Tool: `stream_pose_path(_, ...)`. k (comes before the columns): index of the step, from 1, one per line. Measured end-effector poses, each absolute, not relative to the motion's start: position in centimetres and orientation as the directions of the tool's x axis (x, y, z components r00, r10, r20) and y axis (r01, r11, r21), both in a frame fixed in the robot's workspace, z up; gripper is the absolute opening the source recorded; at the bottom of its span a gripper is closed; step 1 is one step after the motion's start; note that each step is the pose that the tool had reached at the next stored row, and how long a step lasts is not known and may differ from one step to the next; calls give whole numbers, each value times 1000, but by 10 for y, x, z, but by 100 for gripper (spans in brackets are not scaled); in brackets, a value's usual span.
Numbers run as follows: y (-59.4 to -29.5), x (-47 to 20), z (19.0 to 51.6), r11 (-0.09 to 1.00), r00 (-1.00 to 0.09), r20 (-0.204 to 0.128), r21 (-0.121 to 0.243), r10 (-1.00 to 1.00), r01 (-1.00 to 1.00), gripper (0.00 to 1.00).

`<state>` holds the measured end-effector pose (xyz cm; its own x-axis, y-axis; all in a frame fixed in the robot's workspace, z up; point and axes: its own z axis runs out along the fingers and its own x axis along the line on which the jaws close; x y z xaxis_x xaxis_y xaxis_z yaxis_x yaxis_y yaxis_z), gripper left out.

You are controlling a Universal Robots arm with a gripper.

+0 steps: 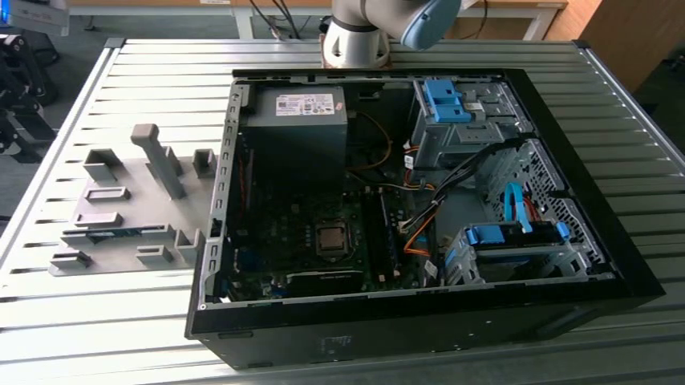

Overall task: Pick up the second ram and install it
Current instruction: 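Pick up the second ram and move it above second insertion slot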

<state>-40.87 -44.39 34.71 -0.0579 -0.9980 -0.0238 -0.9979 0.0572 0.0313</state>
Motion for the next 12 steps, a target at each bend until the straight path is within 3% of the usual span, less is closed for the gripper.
stream_pose_path(12,-452,-409,332,58,-58,-24,31,-998,-998,42)
